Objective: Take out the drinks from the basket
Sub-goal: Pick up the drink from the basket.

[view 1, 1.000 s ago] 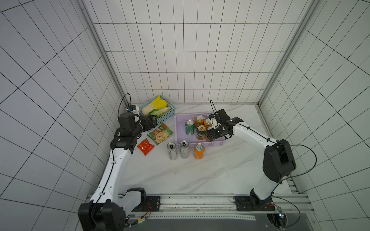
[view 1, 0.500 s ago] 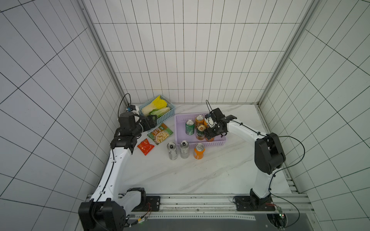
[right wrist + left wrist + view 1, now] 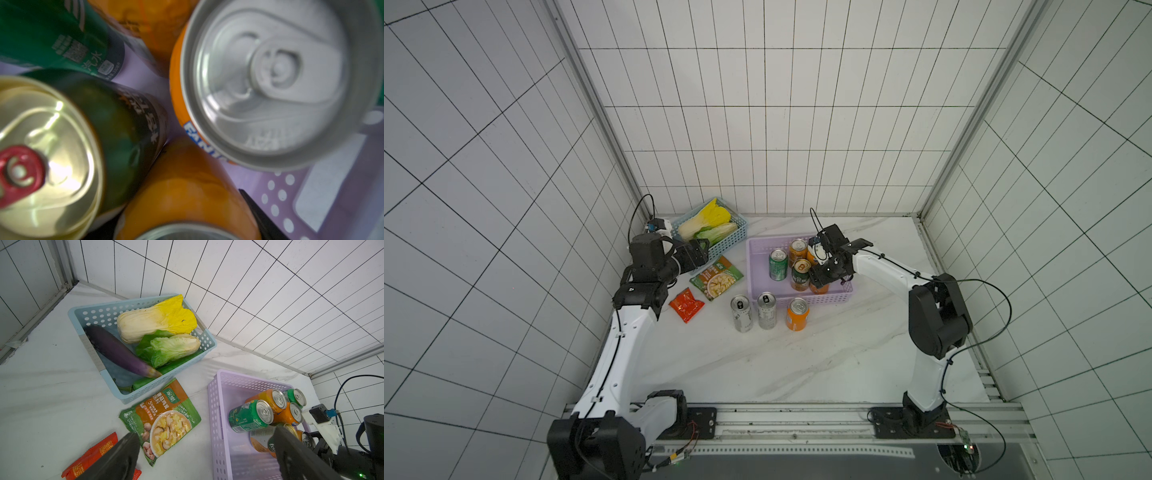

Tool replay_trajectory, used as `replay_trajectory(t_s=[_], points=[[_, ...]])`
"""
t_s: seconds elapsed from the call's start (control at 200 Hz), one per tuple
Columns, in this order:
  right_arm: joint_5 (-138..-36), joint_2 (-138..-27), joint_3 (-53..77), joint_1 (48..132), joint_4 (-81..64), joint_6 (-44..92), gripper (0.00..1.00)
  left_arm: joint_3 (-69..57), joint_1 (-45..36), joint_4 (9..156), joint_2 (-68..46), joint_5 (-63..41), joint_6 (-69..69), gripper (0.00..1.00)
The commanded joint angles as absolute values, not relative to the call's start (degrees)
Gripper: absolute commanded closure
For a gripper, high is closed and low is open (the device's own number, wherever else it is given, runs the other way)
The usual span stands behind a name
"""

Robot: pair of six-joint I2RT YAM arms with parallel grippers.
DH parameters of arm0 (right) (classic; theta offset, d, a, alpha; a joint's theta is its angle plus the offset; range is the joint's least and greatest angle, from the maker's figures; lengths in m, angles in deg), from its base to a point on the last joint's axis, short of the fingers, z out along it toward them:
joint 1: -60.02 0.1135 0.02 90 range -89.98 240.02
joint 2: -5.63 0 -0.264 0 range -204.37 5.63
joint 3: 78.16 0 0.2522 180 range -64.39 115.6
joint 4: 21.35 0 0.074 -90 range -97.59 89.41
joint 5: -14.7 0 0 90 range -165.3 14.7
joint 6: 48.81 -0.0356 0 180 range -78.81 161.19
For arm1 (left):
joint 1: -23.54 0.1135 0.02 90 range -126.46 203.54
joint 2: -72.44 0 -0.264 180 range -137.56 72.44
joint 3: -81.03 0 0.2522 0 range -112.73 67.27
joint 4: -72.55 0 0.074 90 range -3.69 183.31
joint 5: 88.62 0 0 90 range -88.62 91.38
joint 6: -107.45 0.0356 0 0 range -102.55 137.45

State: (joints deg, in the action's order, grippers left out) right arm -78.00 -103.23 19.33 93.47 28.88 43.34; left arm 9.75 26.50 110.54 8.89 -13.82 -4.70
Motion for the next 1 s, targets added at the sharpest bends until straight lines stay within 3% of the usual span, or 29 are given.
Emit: replay_trajectory(t_s=[0.0, 0.475, 0.994], points=[[-77.00, -99.67, 20.69, 93.86, 28.71, 43.39, 0.29, 9.70, 26.94, 110.12, 8.28, -14.78, -5.11, 0.02], [-74.66, -91.52, 20.22, 95.07, 31.39, 43.13, 0.32, 9.61, 27.58, 109.97, 7.84, -15.76, -5.44, 0.01], [-68.73, -80.09, 18.98, 102.79, 38.44, 39.24, 0.33, 9.44, 28.63, 109.62, 7.22, -18.12, -6.11, 0.02]])
